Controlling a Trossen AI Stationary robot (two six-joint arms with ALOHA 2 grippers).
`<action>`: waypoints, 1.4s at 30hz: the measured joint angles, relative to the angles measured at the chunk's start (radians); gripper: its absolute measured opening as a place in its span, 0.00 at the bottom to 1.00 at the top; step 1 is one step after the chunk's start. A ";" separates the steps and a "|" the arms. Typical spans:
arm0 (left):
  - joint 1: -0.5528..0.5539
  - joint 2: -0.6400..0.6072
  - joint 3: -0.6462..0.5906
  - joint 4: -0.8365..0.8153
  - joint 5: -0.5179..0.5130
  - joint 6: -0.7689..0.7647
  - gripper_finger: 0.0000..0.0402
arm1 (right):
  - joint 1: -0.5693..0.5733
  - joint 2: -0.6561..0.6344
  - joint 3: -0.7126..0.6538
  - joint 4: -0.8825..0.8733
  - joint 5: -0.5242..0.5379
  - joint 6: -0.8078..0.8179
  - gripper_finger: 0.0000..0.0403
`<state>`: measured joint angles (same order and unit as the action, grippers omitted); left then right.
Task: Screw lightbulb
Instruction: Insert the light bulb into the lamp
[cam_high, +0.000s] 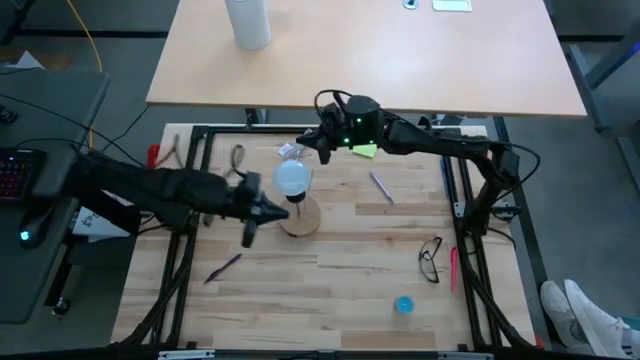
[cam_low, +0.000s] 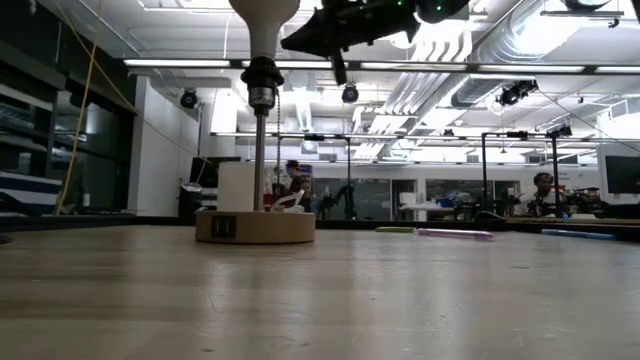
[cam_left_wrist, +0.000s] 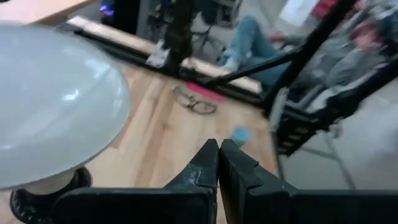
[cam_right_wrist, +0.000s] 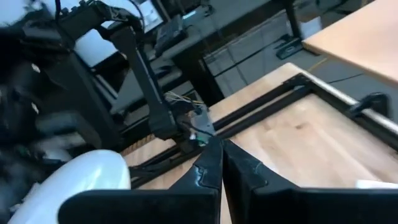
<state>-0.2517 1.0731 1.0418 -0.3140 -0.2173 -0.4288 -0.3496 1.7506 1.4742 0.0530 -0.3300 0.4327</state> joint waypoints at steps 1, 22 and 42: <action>0.005 0.023 -0.001 0.013 -0.012 0.001 0.00 | 0.002 0.010 0.000 0.005 -0.010 0.012 0.00; 0.080 0.049 0.000 -0.020 -0.092 0.049 0.00 | 0.108 0.007 0.000 -0.004 -0.008 0.034 0.00; 0.185 -0.140 -0.001 -0.362 -0.310 0.118 0.00 | 0.188 -0.132 0.000 -0.374 0.029 -0.049 0.00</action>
<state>-0.0664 0.9329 1.0409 -0.6762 -0.5275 -0.3105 -0.1614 1.6188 1.4742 -0.3211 -0.3006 0.3836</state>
